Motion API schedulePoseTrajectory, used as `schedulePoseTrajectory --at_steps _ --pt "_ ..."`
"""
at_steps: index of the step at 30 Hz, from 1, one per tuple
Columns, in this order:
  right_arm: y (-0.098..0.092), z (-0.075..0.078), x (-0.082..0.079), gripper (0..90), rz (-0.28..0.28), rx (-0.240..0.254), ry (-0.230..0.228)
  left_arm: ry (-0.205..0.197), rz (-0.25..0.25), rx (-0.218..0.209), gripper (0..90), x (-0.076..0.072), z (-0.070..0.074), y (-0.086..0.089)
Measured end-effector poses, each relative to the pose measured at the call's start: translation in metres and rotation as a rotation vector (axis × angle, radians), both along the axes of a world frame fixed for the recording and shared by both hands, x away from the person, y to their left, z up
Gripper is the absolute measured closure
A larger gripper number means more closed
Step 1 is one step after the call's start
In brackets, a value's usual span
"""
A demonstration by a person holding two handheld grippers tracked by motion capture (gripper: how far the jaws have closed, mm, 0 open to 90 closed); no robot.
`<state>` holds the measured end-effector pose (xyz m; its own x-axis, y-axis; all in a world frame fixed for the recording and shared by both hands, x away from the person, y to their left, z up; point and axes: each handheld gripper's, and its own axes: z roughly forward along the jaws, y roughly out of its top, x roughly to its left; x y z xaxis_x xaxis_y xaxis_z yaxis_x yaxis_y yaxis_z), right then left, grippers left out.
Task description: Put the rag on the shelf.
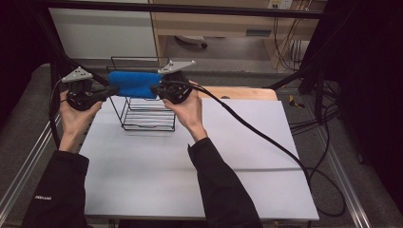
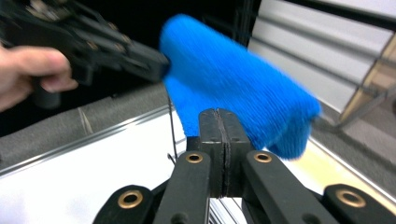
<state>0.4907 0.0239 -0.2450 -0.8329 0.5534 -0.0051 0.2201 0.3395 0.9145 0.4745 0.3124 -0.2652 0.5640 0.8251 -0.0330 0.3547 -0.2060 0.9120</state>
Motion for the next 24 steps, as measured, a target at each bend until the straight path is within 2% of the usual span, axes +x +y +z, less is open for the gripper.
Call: schedulePoseTrajectory --at_steps 8,14,19,24 --pt "-0.003 -0.020 0.009 90.0 -0.048 -0.015 -0.012 -0.002 0.001 -0.014 89.8 0.002 -0.005 0.001" --pt "-0.008 -0.019 0.004 85.2 -0.024 0.002 -0.032 -0.003 -0.014 -0.009 89.2 -0.003 -0.005 0.000" --pt "-0.020 -0.010 -0.006 74.9 -0.007 0.029 -0.036 0.012 -0.026 0.009 80.6 -0.012 -0.007 0.001" --pt "-0.036 -0.005 -0.016 58.6 -0.014 0.043 -0.019 0.036 -0.035 0.045 68.2 -0.023 -0.009 0.001"
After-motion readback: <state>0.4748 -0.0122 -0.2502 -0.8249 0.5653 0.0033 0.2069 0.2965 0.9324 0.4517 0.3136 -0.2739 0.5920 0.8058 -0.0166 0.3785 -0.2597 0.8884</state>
